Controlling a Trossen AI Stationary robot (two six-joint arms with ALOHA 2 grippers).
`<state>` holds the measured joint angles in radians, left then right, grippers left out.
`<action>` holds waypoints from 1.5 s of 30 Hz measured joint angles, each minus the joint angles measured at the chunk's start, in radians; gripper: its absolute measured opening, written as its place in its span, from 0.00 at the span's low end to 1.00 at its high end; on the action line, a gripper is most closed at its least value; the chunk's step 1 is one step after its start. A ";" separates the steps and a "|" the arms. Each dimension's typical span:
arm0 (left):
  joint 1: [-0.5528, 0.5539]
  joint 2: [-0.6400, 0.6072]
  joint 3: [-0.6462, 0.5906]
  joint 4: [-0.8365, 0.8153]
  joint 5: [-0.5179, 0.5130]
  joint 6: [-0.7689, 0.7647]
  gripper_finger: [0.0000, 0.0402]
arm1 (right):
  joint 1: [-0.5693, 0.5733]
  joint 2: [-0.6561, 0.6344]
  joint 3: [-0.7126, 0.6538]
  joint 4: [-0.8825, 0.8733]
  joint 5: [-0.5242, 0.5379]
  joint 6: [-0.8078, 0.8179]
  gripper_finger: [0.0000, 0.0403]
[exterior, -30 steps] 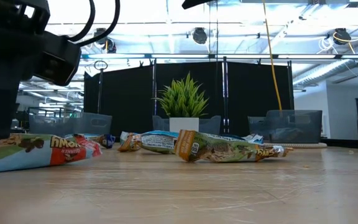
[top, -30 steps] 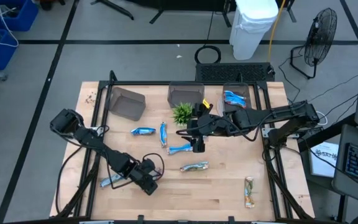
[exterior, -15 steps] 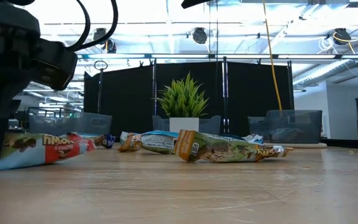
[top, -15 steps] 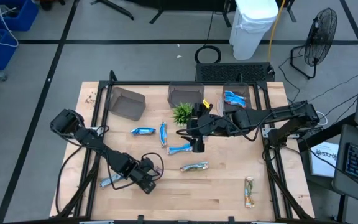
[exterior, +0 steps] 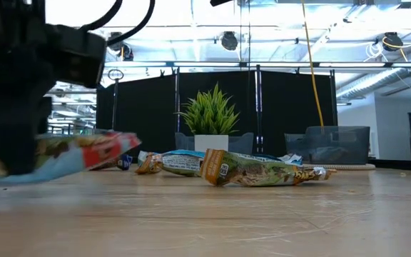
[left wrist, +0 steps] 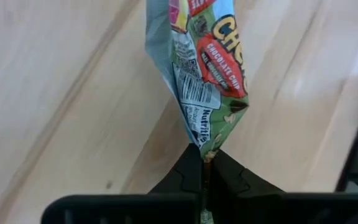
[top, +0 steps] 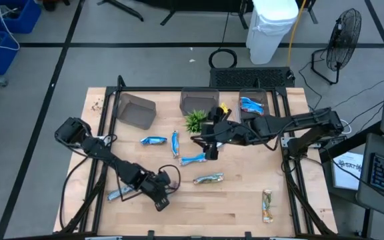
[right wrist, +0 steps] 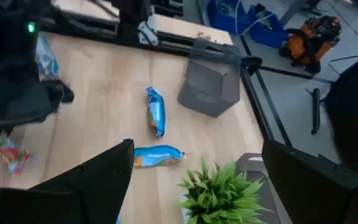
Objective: Pick and place Granola Bars by type
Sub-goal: Put the red granola bar into the right black bin
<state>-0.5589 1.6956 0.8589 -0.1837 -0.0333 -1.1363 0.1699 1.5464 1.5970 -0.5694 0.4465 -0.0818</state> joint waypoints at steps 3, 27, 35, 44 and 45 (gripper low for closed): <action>0.016 -0.014 0.000 0.028 -0.027 0.036 0.02 | 0.001 -0.019 0.001 0.057 -0.001 0.021 0.86; 0.154 -0.304 0.002 0.534 -0.426 0.899 0.02 | 0.119 -0.057 0.001 0.551 -0.007 0.197 0.86; 0.223 -0.348 0.072 0.572 -0.542 0.995 0.02 | 0.120 -0.056 -0.025 0.549 -0.006 0.196 0.86; 0.290 -0.337 0.274 0.356 -0.459 1.107 0.02 | 0.119 -0.055 -0.051 0.572 -0.006 0.203 0.86; 0.292 -0.338 0.285 0.342 -0.452 1.113 0.02 | 0.119 -0.056 -0.051 0.579 -0.006 0.197 0.86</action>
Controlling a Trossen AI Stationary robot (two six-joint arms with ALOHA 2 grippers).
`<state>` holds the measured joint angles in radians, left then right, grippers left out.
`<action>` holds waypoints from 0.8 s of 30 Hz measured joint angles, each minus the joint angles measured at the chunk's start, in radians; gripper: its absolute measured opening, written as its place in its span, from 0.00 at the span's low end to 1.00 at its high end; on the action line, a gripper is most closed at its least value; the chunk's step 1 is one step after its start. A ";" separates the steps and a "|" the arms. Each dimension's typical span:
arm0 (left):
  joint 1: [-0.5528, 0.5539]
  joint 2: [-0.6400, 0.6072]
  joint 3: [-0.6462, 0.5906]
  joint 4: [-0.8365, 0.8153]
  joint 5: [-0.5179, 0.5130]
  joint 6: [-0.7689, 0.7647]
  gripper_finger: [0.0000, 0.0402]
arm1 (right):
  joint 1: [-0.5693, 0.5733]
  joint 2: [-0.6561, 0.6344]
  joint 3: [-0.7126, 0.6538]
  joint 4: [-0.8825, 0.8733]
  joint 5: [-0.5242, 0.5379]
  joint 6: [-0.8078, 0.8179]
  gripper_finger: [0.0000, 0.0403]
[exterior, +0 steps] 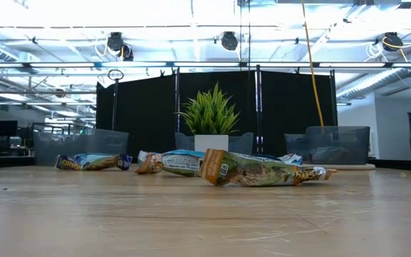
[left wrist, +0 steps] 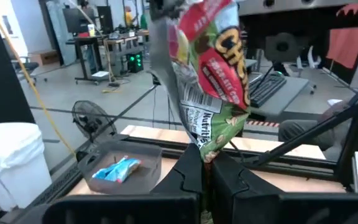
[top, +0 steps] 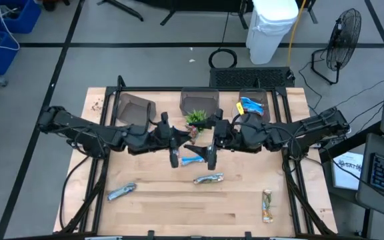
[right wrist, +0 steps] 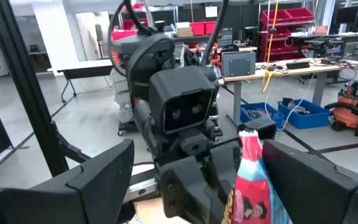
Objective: Pick and place Granola Bars by type
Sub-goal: Put the red granola bar into the right black bin
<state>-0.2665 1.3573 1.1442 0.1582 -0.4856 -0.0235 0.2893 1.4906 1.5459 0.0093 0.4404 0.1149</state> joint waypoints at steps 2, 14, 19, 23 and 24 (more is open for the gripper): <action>0.000 0.000 0.008 -0.009 0.012 0.003 0.02 | 0.000 0.000 0.000 0.002 0.000 -0.006 0.86; -0.104 0.001 0.008 0.003 -0.062 0.102 0.02 | 0.000 0.000 0.000 0.010 0.056 -0.094 0.86; -0.104 0.001 0.008 0.023 -0.126 0.096 0.02 | 0.000 0.000 0.000 0.008 0.054 -0.086 0.86; -0.081 0.001 0.008 0.051 -0.138 0.069 0.02 | 0.000 0.000 0.000 0.008 0.053 -0.075 0.86; -0.077 0.001 0.008 0.063 -0.137 0.071 0.02 | 0.000 0.000 0.000 0.009 0.053 -0.075 0.86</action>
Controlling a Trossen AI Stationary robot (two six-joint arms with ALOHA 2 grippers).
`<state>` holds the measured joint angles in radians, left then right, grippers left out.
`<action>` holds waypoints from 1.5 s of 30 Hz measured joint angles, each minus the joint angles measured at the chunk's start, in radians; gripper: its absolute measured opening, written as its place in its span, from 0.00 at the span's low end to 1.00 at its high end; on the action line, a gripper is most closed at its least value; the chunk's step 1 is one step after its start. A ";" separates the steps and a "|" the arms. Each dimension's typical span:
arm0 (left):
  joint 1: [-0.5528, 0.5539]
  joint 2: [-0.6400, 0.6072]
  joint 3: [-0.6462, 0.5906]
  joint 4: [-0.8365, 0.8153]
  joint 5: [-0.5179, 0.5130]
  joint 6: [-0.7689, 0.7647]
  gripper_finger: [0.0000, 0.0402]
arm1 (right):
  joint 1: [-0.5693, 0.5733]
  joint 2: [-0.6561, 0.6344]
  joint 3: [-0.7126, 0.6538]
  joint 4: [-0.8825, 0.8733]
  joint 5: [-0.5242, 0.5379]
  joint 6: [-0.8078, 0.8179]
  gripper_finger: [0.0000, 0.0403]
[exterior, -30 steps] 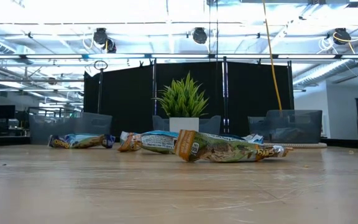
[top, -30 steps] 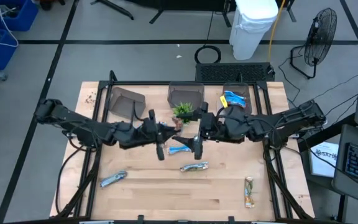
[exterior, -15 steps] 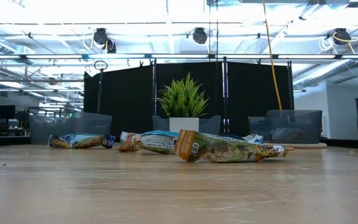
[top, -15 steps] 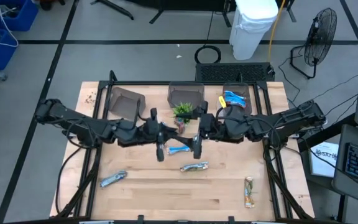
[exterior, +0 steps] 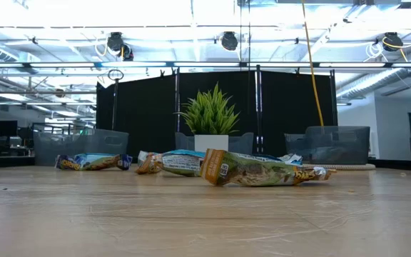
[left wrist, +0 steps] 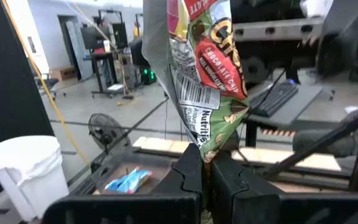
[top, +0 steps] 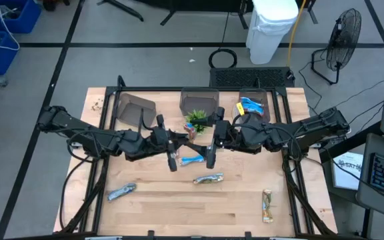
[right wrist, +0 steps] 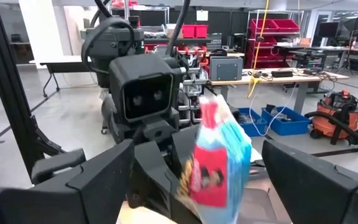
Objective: Pick and place Granola Bars by type
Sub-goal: Put the red granola bar into the right black bin
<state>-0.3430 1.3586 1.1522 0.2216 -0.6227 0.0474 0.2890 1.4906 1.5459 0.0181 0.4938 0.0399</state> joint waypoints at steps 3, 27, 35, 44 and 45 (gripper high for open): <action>0.009 0.000 0.000 0.014 0.020 0.001 0.02 | 0.000 0.000 0.000 0.000 0.000 0.000 0.86; 0.006 0.000 0.000 0.081 0.001 0.024 0.03 | 0.000 0.000 0.001 0.002 -0.087 0.001 0.33; 0.007 -0.004 0.000 0.101 -0.006 0.044 0.18 | 0.000 0.000 0.001 0.002 -0.132 -0.014 0.10; 0.001 -0.005 0.000 0.082 0.127 0.007 0.21 | -0.002 0.000 0.001 0.008 -0.133 -0.079 0.05; 0.000 -0.005 0.000 0.078 0.127 -0.003 0.21 | -0.005 0.000 0.001 0.009 -0.133 -0.080 0.05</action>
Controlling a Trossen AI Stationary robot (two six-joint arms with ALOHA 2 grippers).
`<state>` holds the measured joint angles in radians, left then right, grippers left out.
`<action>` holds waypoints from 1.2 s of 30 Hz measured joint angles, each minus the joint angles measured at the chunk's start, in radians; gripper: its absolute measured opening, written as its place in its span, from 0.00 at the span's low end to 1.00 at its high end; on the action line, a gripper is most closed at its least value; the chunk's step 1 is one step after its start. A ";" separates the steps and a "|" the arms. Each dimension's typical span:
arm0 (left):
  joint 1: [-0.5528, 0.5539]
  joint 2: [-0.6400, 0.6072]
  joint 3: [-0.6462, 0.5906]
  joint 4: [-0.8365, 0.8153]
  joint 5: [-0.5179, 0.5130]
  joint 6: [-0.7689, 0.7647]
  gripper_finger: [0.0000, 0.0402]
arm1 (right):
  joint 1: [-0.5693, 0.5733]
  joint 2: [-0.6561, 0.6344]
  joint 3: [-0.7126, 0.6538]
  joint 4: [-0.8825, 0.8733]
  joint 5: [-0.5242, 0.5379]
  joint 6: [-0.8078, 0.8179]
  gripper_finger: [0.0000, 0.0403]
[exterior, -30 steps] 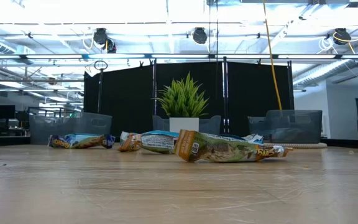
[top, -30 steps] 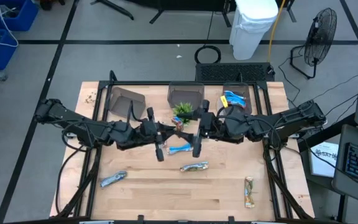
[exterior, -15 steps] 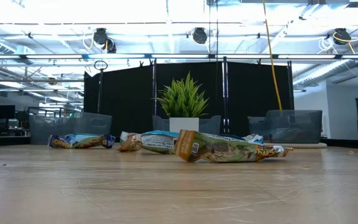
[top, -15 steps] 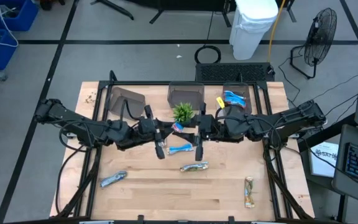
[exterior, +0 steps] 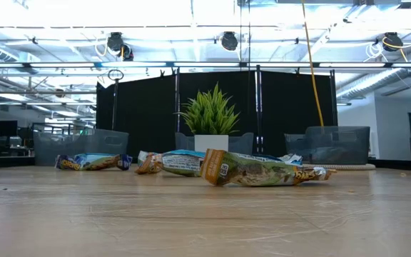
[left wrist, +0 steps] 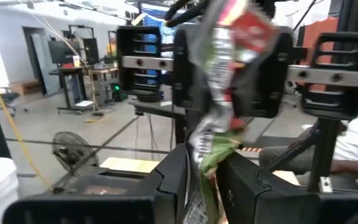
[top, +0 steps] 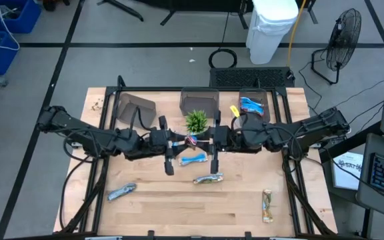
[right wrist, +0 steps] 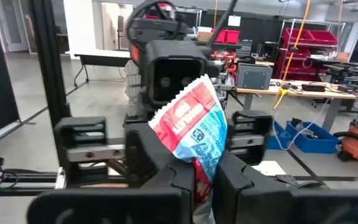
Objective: Pick and place Granola Bars by type
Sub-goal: Put the red granola bar into the right black bin
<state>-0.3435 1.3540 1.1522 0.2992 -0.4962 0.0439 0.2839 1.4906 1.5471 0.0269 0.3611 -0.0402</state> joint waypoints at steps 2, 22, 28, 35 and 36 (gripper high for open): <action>0.000 0.000 0.000 -0.016 0.000 -0.013 0.22 | -0.002 0.000 0.000 -0.002 0.001 -0.012 0.03; 0.025 -0.118 0.001 -0.422 0.049 -0.274 0.98 | -0.010 -0.015 -0.002 -0.085 0.036 -0.069 0.02; 0.024 -0.205 0.001 -0.610 0.044 -0.275 0.89 | -0.028 -0.083 -0.002 -0.165 0.085 -0.048 0.01; 0.023 -0.269 0.001 -0.694 0.051 -0.259 0.87 | -0.091 -0.202 0.000 -0.380 0.174 -0.054 0.01; 0.023 -0.273 0.001 -0.702 0.052 -0.259 0.87 | -0.107 -0.216 0.000 -0.406 0.179 -0.055 0.01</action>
<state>-0.3210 1.0810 1.1534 -0.4032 -0.4446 -0.2151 0.1771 1.2748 1.5467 -0.3792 0.5397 -0.0954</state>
